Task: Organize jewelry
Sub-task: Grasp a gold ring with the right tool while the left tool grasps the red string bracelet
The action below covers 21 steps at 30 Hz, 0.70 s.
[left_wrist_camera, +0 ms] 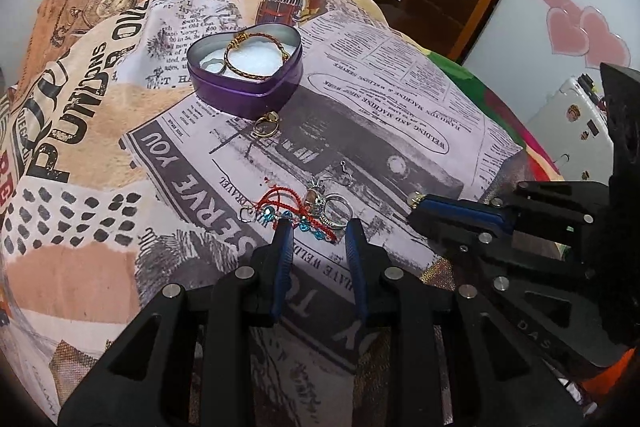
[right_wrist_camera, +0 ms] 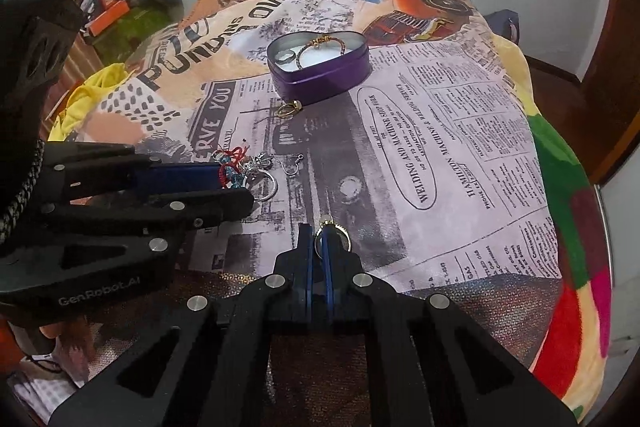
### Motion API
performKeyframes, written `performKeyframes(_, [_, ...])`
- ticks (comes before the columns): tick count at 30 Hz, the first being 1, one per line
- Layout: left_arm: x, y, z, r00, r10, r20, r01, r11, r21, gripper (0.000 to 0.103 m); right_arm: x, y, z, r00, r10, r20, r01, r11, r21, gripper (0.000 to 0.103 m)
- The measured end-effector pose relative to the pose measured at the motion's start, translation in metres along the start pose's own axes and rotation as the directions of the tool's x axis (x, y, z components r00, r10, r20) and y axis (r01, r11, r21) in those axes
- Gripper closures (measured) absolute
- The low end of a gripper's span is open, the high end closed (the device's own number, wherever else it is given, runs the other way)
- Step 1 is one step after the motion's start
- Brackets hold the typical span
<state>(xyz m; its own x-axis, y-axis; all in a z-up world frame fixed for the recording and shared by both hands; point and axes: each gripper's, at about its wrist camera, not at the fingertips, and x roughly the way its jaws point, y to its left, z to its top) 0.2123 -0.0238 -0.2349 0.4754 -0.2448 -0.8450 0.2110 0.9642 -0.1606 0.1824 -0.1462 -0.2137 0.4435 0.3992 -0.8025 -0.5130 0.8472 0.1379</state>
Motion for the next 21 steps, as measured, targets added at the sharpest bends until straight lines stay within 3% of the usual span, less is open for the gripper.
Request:
performKeyframes(5, [-0.001,0.004,-0.001,1.000,0.004,0.012,-0.004,1.000,-0.015,0.097,-0.005,-0.002,0.000,1.000,-0.006,0.006,0.006,1.000,0.010,0.099])
performKeyframes(21, [-0.037,0.022,-0.007,0.997,0.022,0.073,-0.017,0.998,-0.067,0.101,-0.026,-0.002,0.004,0.999,-0.032,0.041,0.032,0.999,0.012,0.099])
